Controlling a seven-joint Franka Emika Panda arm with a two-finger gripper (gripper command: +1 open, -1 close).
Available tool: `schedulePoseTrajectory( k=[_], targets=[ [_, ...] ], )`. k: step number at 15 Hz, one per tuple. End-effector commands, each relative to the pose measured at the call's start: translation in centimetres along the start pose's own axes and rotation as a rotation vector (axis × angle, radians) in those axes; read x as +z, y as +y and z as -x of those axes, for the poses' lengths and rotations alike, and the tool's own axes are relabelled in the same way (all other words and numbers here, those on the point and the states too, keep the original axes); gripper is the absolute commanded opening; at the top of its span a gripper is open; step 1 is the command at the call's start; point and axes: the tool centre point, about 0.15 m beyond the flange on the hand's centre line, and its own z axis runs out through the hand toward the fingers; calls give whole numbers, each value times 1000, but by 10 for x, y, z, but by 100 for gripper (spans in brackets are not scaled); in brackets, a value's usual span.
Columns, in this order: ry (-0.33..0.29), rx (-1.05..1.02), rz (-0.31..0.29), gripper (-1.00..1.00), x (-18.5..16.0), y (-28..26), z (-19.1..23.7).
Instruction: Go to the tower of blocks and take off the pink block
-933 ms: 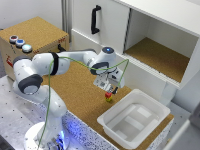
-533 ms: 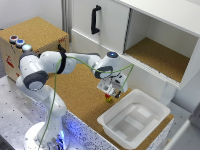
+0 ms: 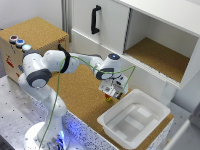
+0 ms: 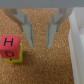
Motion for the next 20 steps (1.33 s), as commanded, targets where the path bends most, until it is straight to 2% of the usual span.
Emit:
schedulePoseTrajectory(
  k=[1,7,11,14,17,20],
  targets=[
    [47,-26,-65,-100,39,0,-13],
    [55,-34,-100,-100,34,-31,-3],
    [95,-132,-176,-100,-12,-90,13],
    [77,-163,-254,-100,-27,-110,28],
    [87,-197,-260,-100,-26,-117,27],
    [110,-190,-240,-100,-26,-100,22]
  ],
)
